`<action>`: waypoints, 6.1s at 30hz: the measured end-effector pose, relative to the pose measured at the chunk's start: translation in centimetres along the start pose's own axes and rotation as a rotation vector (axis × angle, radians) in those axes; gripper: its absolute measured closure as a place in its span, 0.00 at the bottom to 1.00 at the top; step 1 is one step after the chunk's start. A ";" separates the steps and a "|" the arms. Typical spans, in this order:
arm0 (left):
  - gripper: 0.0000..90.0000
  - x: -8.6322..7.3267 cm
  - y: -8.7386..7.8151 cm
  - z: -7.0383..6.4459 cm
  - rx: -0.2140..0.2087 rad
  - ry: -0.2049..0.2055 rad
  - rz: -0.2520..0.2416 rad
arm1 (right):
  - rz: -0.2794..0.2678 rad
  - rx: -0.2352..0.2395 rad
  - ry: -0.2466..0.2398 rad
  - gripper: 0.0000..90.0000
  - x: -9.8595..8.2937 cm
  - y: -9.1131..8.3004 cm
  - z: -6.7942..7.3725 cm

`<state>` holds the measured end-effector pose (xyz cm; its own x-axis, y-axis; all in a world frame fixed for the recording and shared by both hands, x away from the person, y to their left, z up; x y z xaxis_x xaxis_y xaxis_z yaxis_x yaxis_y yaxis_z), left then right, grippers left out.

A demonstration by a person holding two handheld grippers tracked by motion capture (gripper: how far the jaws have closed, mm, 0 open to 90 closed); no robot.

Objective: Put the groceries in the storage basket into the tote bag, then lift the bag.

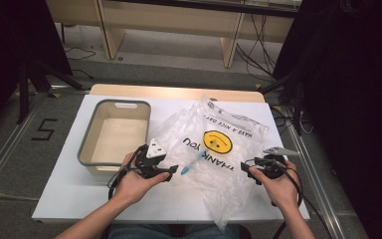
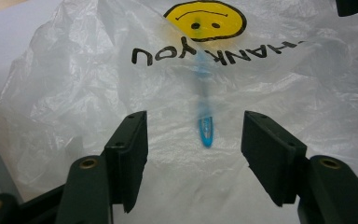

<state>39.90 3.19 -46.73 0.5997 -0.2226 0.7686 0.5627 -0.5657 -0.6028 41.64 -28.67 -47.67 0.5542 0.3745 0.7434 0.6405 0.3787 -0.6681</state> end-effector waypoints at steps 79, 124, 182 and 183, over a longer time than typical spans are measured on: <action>0.42 -1.3 1.3 0.3 0.077 -0.021 0.044 | 0.128 -0.281 -0.178 1.00 -3.0 1.6 -7.7; 0.41 -3.3 0.4 0.1 0.038 -0.011 0.058 | -0.115 -0.114 -0.121 0.41 -1.2 -2.3 -1.3; 0.60 -5.1 4.1 0.7 0.157 -0.058 0.160 | -0.038 -0.143 -0.089 0.33 -4.1 -4.6 -1.0; 0.62 -5.2 4.1 0.6 0.155 -0.059 0.160 | -0.034 -0.147 -0.078 0.32 -4.2 -4.7 -1.0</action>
<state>39.44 2.44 -53.30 0.7183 -0.2502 0.6492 0.5355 -0.3968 -0.7455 36.87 -32.83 -47.63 0.4916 0.4308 0.7568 0.7318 0.2667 -0.6272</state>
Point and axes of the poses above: each handheld gripper's, and its own axes: y roughly forward along the jaws, x roughly out of its top, z roughly to its left, the point moved 6 cm from there along y, roughly forward along the jaws, and after that the axes turned 11 degrees about -y, right-handed, at the moved point
